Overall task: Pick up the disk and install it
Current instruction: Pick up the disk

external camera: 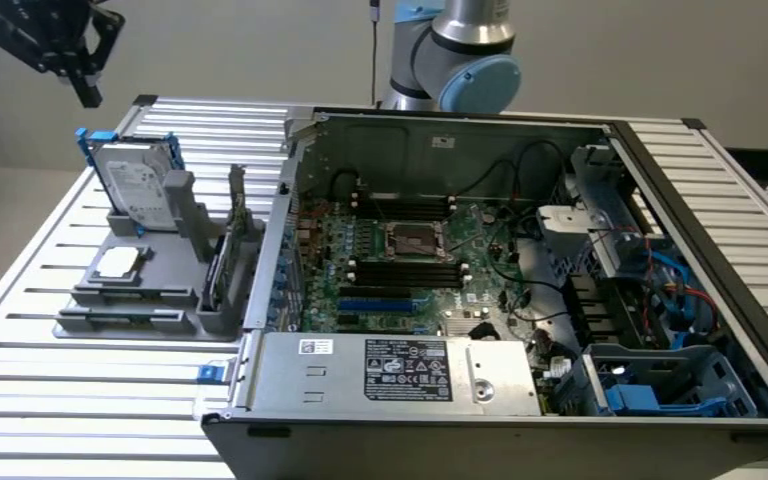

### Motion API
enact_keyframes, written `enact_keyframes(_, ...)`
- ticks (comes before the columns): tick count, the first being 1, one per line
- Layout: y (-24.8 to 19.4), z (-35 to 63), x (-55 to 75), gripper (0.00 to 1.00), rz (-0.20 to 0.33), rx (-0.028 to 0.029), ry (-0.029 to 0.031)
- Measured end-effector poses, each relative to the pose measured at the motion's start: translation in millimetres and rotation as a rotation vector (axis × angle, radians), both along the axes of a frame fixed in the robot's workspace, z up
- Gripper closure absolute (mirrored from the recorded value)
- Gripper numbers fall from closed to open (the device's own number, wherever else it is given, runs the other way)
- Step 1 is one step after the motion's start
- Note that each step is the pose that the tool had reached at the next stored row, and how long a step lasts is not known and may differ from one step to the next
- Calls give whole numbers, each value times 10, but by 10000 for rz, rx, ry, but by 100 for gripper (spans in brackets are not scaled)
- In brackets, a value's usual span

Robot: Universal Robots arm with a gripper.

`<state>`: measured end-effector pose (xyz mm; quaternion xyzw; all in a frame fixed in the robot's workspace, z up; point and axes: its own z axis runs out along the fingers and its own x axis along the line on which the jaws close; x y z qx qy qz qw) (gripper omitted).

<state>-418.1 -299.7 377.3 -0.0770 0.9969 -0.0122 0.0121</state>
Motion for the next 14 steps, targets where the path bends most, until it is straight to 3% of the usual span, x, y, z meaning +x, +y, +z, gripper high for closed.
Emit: enact_keyframes(14, 0, 0, 0, 89, 2493, 24, -1)
